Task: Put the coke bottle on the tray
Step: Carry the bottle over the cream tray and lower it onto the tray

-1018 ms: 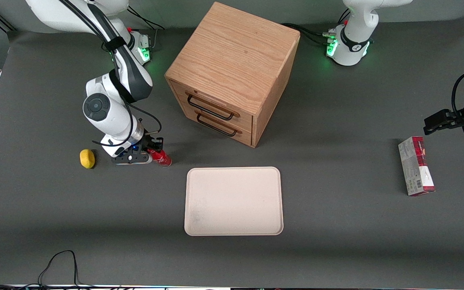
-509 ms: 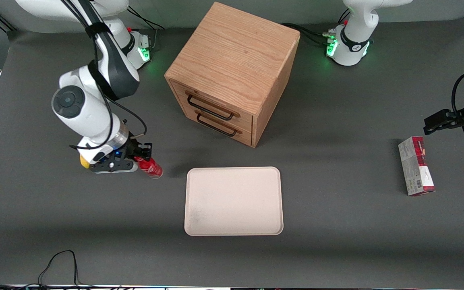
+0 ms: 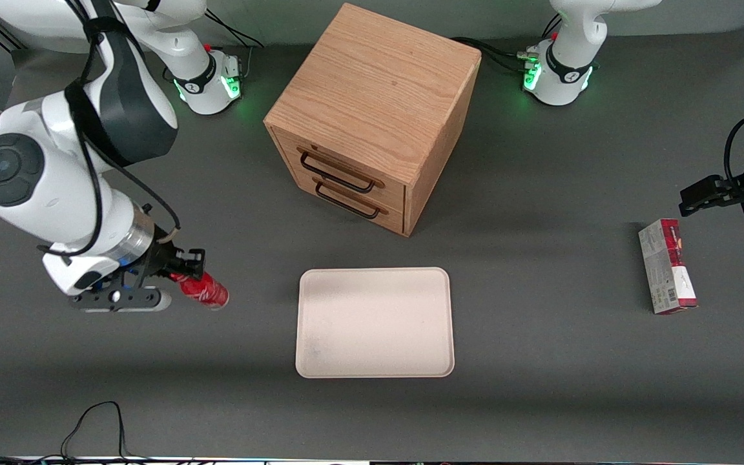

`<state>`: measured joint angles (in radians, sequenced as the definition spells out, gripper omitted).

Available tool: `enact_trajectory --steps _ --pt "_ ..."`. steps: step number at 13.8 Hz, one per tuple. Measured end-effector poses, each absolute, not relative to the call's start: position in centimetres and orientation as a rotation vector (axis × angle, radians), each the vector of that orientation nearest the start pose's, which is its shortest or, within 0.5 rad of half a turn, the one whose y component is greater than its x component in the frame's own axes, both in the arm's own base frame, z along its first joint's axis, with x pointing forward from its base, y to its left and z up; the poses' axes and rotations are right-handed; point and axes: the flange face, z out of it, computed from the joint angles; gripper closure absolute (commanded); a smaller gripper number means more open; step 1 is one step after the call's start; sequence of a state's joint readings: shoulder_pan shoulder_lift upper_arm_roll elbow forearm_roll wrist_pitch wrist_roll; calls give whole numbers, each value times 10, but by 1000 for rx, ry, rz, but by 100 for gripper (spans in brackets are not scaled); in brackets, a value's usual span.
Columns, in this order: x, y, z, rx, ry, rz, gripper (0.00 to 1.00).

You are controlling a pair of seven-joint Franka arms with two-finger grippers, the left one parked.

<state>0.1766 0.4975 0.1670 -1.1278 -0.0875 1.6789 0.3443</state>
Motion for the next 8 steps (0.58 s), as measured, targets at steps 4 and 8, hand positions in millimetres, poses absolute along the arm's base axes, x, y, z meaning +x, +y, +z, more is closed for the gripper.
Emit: enact_trajectory --steps 4,8 --pt "710 240 513 -3064 20 -193 100" --pt "714 294 491 -3049 -42 -318 100"
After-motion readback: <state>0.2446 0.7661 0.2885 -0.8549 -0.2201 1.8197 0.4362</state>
